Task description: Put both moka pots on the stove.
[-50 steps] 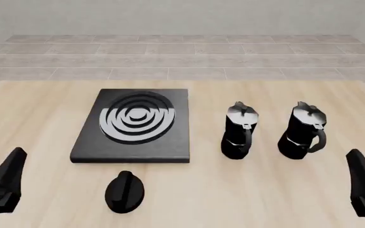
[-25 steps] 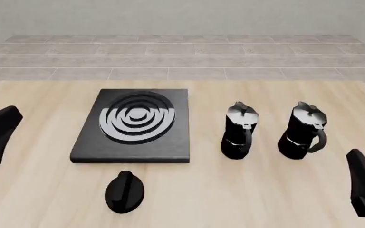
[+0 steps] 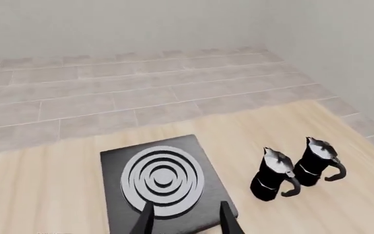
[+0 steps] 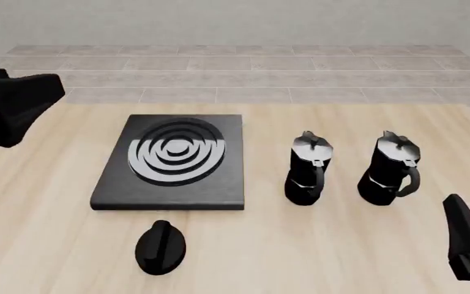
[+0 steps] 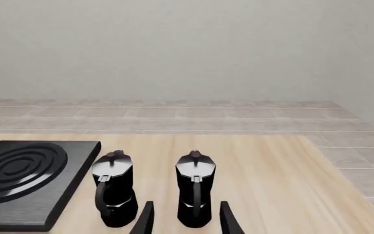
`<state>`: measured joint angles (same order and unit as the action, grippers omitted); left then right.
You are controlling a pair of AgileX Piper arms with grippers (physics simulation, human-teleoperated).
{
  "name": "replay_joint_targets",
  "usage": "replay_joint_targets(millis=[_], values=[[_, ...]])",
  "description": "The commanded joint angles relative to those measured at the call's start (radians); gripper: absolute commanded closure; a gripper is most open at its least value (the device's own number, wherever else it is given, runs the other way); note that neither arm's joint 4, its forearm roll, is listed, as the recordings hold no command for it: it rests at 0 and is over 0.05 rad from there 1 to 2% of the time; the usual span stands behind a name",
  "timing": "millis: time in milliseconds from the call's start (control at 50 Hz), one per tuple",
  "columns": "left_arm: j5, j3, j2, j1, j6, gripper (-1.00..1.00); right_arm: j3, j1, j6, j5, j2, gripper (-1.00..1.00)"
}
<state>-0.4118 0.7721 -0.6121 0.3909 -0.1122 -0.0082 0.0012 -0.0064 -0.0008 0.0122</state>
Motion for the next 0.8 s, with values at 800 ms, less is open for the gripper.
replay_joint_targets(millis=[800], values=[[-0.267,0.297,-0.389,0.300,-0.328,-1.00,0.006,0.001,0.000,-0.012,0.006,-1.00]])
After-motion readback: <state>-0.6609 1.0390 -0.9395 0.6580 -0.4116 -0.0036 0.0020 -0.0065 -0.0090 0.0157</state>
